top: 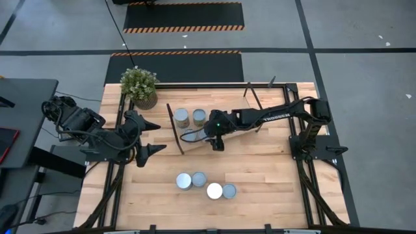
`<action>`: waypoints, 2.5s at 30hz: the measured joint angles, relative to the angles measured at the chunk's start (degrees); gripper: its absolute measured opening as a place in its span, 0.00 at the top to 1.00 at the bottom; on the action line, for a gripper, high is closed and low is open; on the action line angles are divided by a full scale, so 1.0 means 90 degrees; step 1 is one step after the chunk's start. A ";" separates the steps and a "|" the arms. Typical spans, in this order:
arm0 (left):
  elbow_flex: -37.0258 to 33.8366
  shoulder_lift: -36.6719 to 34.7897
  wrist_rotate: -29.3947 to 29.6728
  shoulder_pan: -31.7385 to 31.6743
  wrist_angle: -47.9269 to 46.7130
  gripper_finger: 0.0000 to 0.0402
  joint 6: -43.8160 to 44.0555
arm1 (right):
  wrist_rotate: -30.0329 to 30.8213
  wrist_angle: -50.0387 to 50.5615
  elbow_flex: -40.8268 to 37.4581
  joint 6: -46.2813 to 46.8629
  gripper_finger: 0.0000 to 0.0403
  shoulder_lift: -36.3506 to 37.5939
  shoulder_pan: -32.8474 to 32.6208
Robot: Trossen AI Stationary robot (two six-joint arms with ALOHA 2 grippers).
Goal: Pick and place cans onto a shelf
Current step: Put the canned meatballs on the shelf, then put the canned chicken soup on the shelf
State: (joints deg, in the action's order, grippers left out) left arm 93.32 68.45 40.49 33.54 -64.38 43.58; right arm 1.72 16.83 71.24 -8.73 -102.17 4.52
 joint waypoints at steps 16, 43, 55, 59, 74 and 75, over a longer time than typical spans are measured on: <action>0.0000 0.0000 0.0000 0.0002 0.0002 0.07 0.0058 | 0.0044 -0.0497 -0.0357 0.0017 0.24 0.0000 -0.0004; 0.0000 0.0000 -0.0002 0.0002 -0.0046 0.07 0.0067 | 0.1262 0.1107 0.0131 -0.0096 0.08 0.0000 0.0281; 0.0000 0.0023 0.0616 0.0002 0.0000 0.07 -0.0072 | 0.0512 0.2280 0.0131 0.2032 0.08 0.0189 0.0035; 0.0007 0.0068 0.1231 0.0002 0.0011 0.07 -0.0226 | 0.0238 0.2227 0.0131 0.2837 0.08 0.0554 -0.0297; 0.0007 0.0066 0.2164 0.0002 0.0005 0.07 -0.0440 | 0.0507 0.1295 0.0124 0.4311 0.11 0.0634 -0.1753; 0.0007 0.0066 0.2164 0.0002 0.0005 0.07 -0.0440 | 0.0585 0.1167 0.0129 0.4311 0.11 0.0605 -0.1829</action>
State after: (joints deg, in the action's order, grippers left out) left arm 93.38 69.04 59.96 33.56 -64.34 39.62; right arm 6.99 27.33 72.40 30.06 -96.72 -11.94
